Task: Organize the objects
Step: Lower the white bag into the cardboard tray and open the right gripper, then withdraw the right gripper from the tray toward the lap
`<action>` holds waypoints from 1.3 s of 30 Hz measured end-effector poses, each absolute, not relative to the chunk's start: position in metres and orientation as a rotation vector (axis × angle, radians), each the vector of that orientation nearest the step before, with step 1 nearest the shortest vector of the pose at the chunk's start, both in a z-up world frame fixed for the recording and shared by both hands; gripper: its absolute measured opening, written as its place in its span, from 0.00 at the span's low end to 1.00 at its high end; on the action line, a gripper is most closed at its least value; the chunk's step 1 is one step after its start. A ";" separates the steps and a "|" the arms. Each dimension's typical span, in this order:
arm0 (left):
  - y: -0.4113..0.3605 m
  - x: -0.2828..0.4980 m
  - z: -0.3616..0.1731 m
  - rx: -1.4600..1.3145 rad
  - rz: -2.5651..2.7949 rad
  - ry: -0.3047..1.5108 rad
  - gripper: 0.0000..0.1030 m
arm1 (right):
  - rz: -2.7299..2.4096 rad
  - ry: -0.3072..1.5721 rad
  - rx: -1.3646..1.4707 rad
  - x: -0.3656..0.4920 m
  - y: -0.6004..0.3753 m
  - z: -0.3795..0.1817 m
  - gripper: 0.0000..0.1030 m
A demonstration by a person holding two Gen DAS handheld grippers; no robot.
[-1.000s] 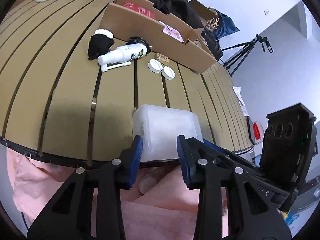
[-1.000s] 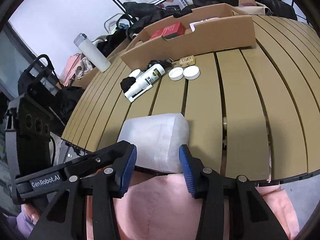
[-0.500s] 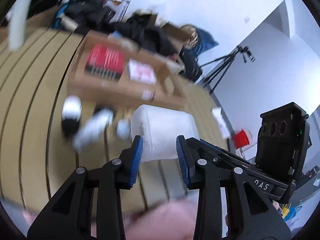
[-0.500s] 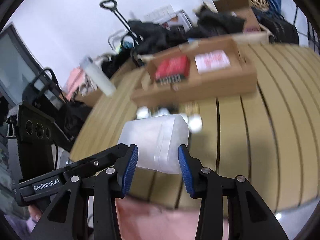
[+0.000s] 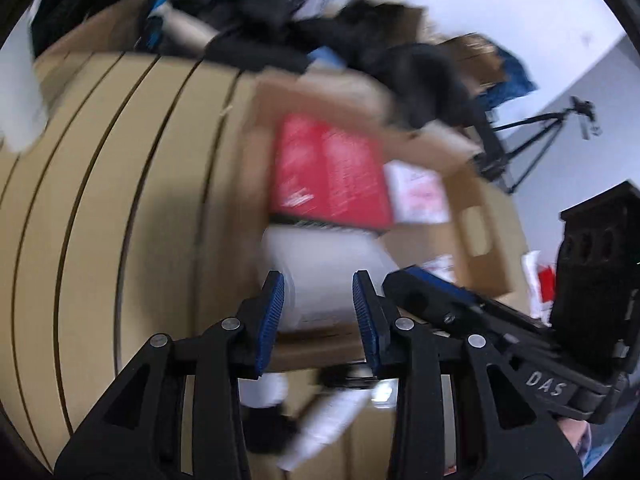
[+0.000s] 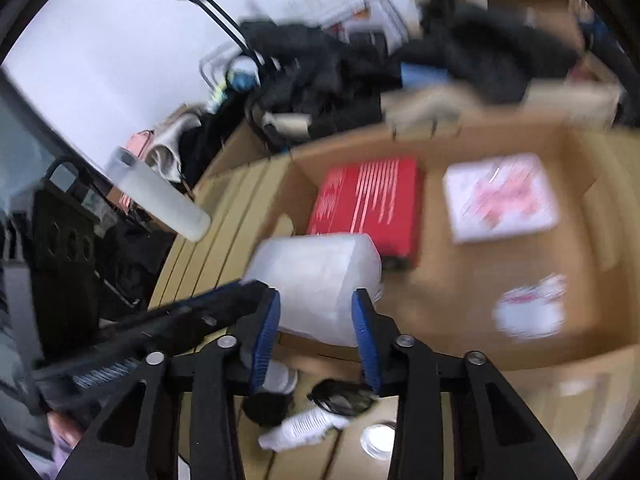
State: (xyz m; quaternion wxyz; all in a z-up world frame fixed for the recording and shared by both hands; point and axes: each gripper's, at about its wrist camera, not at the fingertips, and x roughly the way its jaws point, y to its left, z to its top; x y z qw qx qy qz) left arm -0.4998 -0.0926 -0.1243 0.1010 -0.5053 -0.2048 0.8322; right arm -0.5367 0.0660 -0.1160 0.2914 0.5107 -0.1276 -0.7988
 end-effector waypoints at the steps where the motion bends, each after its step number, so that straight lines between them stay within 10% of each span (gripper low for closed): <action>1: -0.094 -0.493 -0.124 -1.434 2.488 -0.586 0.25 | -2.137 -0.333 1.371 -0.537 0.061 -0.123 0.38; 11: -0.096 -0.449 -0.052 -1.319 2.579 -0.469 0.70 | -2.255 -0.161 1.280 -0.503 0.081 -0.064 0.41; 15: -0.089 -0.406 0.013 -1.189 2.668 -0.384 0.90 | -2.372 -0.008 1.170 -0.458 0.118 -0.003 0.85; 17: -0.084 -0.380 0.042 -1.122 2.717 -0.325 1.00 | -2.414 0.014 1.148 -0.439 0.139 0.021 0.85; 39: -0.070 -0.060 0.040 -0.959 2.924 -0.155 1.00 | -2.479 -0.052 0.966 -0.126 0.214 0.037 0.85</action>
